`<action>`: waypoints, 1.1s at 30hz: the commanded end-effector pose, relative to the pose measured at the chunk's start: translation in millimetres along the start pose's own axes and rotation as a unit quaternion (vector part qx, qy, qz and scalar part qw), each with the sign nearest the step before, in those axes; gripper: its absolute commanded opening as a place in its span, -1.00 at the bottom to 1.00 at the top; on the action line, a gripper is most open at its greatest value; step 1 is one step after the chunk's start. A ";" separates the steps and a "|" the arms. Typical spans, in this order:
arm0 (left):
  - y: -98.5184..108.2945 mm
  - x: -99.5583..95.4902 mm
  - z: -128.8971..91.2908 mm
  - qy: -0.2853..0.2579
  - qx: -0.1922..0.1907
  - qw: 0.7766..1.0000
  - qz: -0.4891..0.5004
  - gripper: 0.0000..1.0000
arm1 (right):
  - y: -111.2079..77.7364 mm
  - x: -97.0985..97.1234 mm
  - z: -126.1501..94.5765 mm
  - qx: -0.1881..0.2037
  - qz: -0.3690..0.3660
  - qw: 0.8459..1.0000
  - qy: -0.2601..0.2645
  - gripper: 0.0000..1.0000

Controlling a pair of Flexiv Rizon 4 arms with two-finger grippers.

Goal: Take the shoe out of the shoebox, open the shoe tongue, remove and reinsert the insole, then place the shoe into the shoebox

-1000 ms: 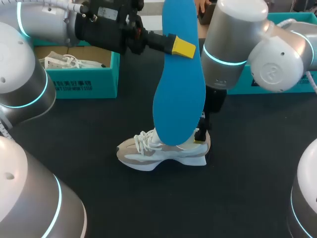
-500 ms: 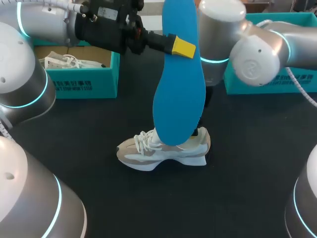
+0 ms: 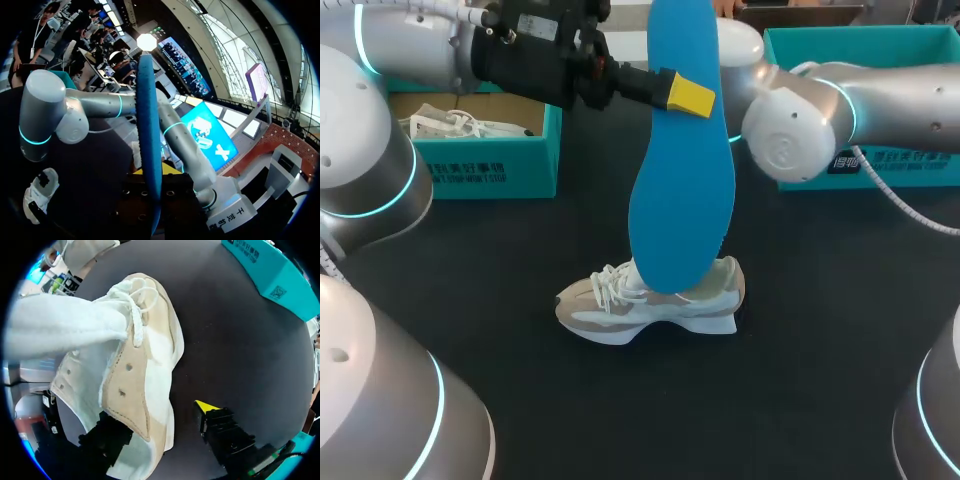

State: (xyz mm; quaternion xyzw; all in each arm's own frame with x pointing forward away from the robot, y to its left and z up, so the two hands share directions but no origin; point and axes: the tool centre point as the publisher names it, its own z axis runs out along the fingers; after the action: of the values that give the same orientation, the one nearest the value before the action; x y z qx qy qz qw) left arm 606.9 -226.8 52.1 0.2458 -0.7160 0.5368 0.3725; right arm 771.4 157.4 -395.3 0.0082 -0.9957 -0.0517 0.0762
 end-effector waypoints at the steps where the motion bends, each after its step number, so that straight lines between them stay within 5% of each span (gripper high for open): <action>1: -0.2 -0.8 1.4 0.000 -0.001 1.000 0.000 -1.00 | 0.8 3.4 3.3 0.003 0.005 1.000 -0.001 -1.00; 13: -0.2 -0.8 1.4 0.000 -0.001 1.000 0.000 -1.00 | -1.9 6.2 -1.6 -0.001 0.060 0.998 0.008 -1.00; 19: -0.2 -0.8 1.4 0.000 -0.001 1.000 0.000 -1.00 | -6.2 19.6 -24.2 -0.050 0.168 0.984 0.009 -1.00; 26: -0.2 -0.8 1.4 0.000 -0.001 1.000 0.000 -1.00 | -2.5 40.5 -39.8 -0.109 0.368 0.923 0.009 -1.00; 30: -0.2 -0.8 1.4 0.000 -0.001 1.000 0.000 -1.00 | 3.7 48.0 -41.2 -0.100 0.449 0.888 -0.003 -1.00; 33: -0.2 -0.8 1.4 0.000 -0.001 1.000 0.000 -1.00 | 4.7 51.7 -39.3 -0.129 0.488 0.863 -0.016 -1.00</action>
State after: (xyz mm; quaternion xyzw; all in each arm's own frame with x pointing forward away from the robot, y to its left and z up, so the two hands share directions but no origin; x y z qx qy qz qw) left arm 606.9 -226.8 52.1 0.2458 -0.7160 0.5368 0.3725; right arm 734.8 158.6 -348.6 -0.3331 -0.9312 -0.1007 0.1083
